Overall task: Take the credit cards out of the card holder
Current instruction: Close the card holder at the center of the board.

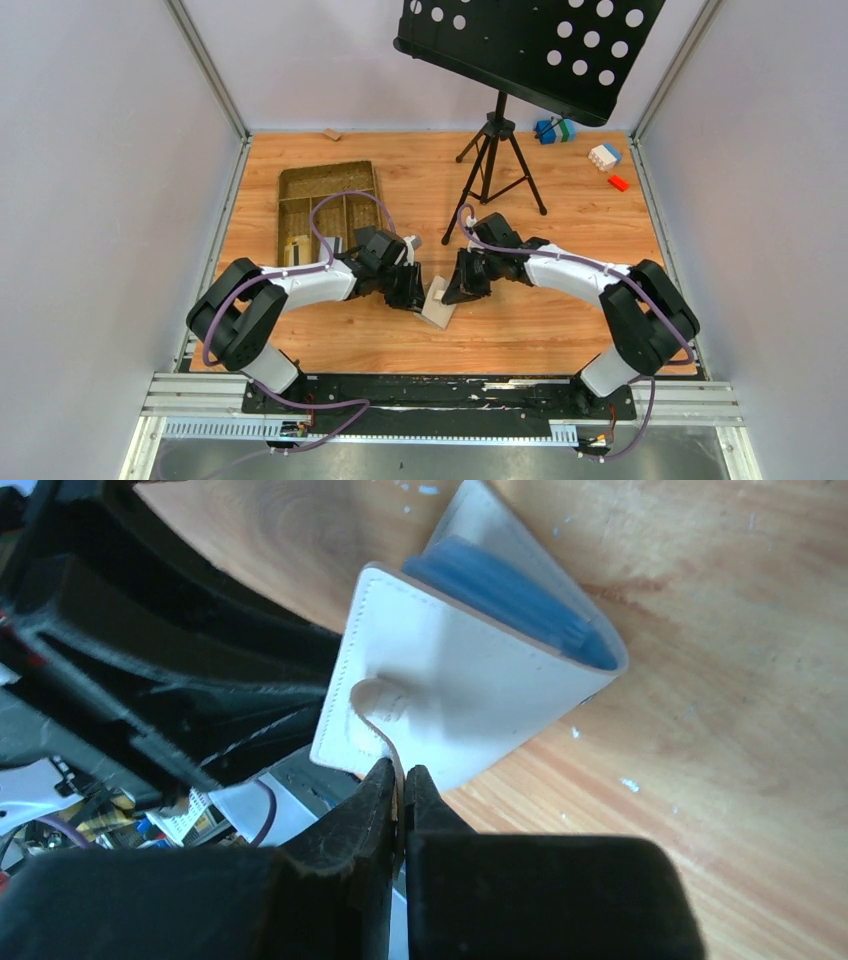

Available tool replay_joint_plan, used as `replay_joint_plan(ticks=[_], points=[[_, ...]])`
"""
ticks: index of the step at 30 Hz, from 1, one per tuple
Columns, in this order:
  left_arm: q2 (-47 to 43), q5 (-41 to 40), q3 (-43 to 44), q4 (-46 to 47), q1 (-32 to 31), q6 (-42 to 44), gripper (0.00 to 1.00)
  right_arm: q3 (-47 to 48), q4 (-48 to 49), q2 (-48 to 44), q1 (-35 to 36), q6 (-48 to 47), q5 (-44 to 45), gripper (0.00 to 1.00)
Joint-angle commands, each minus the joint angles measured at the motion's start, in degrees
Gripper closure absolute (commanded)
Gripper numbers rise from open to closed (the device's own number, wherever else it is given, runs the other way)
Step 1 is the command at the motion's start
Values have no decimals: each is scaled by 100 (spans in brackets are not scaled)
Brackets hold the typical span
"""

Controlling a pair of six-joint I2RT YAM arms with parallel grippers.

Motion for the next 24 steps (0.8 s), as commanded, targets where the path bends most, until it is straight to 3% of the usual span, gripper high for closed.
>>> replay_joint_plan(ticks=[1,18,24], points=[[9,-32,261,123,-39,37,69,11,526,389,-31,-169,94,100],[248,37,657,119,-347,-80,70,-4,282,1138,326,-21,1035,100],[-40,-642,870,-1231,-348,157,70,272,-54,597,278,-272,1039,100]])
